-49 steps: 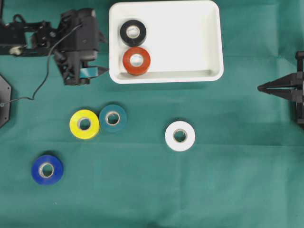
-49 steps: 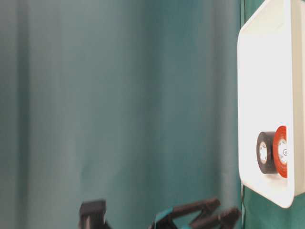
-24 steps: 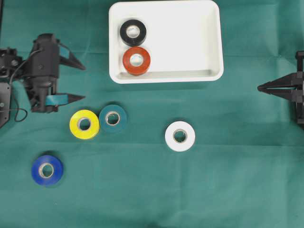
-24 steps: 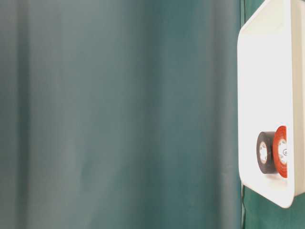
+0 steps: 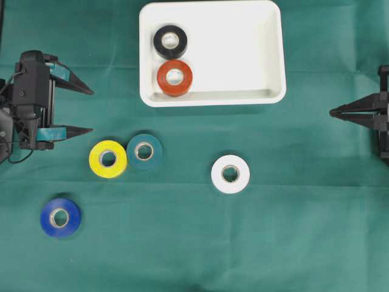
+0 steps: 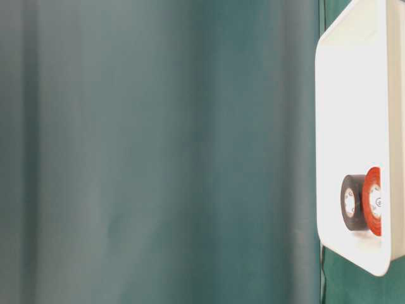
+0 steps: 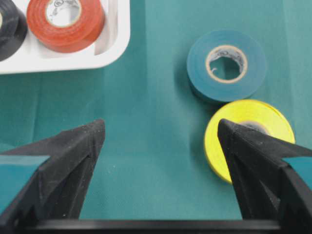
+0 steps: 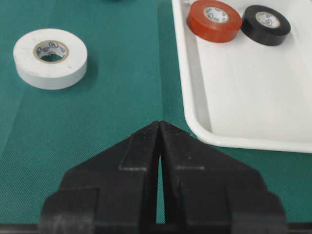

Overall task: Put the tape into the white case with the left arm.
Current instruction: 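Open the left gripper and retract it back to the left side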

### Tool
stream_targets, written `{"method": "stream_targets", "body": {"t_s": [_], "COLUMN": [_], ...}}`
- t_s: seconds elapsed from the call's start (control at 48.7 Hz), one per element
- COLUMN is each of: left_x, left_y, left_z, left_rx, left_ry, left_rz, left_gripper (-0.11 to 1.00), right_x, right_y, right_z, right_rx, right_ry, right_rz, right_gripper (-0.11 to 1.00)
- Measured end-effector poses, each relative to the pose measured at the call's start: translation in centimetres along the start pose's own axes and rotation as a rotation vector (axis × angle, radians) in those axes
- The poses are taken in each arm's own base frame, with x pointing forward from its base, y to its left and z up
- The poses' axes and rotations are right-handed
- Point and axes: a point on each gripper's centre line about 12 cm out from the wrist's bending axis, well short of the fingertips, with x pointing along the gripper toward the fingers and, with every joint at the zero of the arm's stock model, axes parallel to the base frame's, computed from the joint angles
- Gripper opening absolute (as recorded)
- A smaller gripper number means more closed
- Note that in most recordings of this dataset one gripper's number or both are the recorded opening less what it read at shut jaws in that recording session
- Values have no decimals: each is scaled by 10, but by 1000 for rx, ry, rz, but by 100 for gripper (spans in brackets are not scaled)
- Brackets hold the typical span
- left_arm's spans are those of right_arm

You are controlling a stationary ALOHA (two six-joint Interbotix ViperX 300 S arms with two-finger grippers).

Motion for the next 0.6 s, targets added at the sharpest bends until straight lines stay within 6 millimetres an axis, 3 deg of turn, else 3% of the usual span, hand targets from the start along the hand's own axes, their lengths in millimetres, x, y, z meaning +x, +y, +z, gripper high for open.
{"method": "stream_targets", "body": {"t_s": [0.595], "left_x": [1], "left_y": [-1], "left_z": [-1], "left_rx": [1], "left_ry": [6], "left_rz": [-4], "left_gripper": [95], "right_x": [0], "right_y": [0], "right_z": [0], "right_rx": [0], "right_ry": [-2], "right_rz": [0], "right_gripper": [-9]}}
